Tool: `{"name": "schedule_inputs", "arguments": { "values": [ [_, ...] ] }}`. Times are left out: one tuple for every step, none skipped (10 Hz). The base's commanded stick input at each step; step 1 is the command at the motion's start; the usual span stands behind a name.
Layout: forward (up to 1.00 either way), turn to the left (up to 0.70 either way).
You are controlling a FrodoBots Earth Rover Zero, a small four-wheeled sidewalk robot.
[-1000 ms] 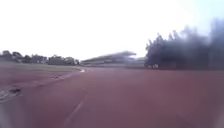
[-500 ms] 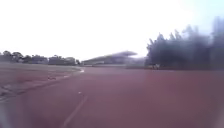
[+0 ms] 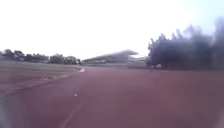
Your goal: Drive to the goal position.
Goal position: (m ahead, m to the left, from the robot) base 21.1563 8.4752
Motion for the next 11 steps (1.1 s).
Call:
{"name": "schedule_inputs", "arguments": {
  "values": [
    [0.70,0.01],
    [0.70,0.00],
    [0.70,0.00],
    [0.70,0.00],
    [0.70,0.00],
    [0.70,0.00],
    [0.70,0.00],
    [0.70,0.00],
    [0.70,0.02],
    [0.70,0.02],
    [0.70,0.01]
  ]
}}
